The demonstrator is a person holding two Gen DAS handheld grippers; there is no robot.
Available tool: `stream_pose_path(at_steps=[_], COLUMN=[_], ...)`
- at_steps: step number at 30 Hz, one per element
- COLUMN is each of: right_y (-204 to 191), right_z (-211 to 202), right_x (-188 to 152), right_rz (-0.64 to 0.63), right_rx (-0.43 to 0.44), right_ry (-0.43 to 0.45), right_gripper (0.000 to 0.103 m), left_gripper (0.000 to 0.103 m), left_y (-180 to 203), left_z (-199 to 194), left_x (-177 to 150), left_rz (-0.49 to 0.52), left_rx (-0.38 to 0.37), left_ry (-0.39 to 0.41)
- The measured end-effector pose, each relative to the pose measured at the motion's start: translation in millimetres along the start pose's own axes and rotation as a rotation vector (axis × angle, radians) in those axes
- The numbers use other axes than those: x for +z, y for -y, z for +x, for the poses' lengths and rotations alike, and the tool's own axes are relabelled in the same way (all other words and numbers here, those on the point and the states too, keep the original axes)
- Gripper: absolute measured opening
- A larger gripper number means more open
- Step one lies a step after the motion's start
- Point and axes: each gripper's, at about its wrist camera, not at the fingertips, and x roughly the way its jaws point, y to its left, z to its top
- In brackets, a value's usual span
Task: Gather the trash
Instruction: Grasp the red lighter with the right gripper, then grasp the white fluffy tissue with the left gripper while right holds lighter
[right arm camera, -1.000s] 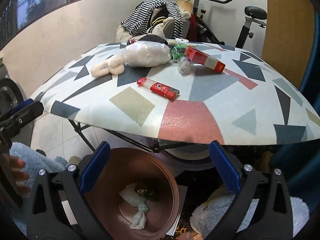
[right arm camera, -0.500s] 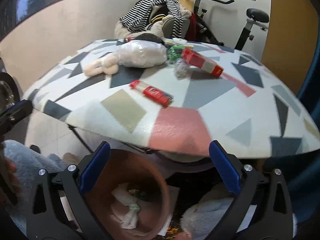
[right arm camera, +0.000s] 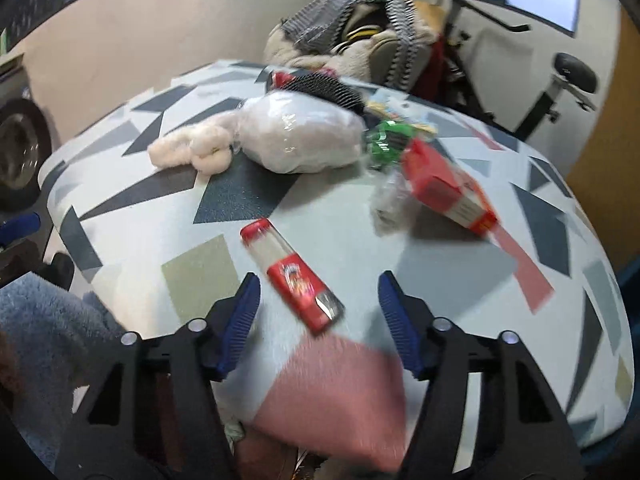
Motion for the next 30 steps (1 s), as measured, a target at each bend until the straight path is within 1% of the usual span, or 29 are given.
stream_pose_path(at_steps=[2, 5, 7, 10, 12, 13, 14, 20, 22, 23, 25, 26, 27, 30], right_y=[-3, -3, -2, -9, -8, -7, -7, -9, -7, -6, -3, 0, 1, 3], right_z=[13, 22, 24, 22, 22, 21, 19, 11, 7, 6, -1, -8, -9, -17], right_x=[6, 10, 10, 6, 5, 5, 4, -6, -9, -10, -12, -15, -16, -18], right_rz=[-0.021, -0.001, 0.034, 0.016, 0.024, 0.03, 0.035, 0.028, 0.052, 0.056, 0.088, 0.124, 0.136, 0.155], right_rx=[0.011, 0.048, 0.082, 0.084, 0.098, 0.103, 0.113, 0.16, 0.183, 0.181, 0.178, 0.18, 0.177, 0.152], right_ry=[-0.017, -0.014, -0.007, 0.011, 0.01, 0.01, 0.009, 0.029, 0.049, 0.054, 0.088, 0.118, 0.128, 0.164], right_gripper=[0.06, 0.06, 0.053, 0.045, 0.036, 0.034, 0.029, 0.027, 0.027, 0.027, 0.027, 0.027, 0.027, 0.027], left_gripper=[0.097, 0.097, 0.097, 0.097, 0.097, 0.097, 0.097, 0.097, 0.097, 0.097, 0.097, 0.097, 0.097, 0.097], left_y=[1, 3, 5, 7, 9, 10, 10, 13, 13, 13, 15, 16, 18, 21], left_z=[2, 5, 8, 11, 13, 14, 14, 15, 14, 13, 10, 9, 9, 8], left_x=[0, 0, 1, 0, 0, -1, -2, -3, -3, -4, -2, -1, 0, 12], left_rz=[0.0, 0.001, 0.004, 0.009, 0.014, 0.015, 0.018, 0.029, 0.029, 0.031, 0.048, 0.059, 0.067, 0.102], left_rx=[-0.002, -0.006, -0.009, -0.01, -0.014, -0.015, -0.016, -0.006, -0.004, -0.002, 0.007, 0.013, 0.018, 0.016], left_ry=[-0.002, -0.009, -0.014, -0.023, -0.033, -0.037, -0.041, -0.04, -0.037, -0.036, -0.031, -0.031, -0.032, -0.024])
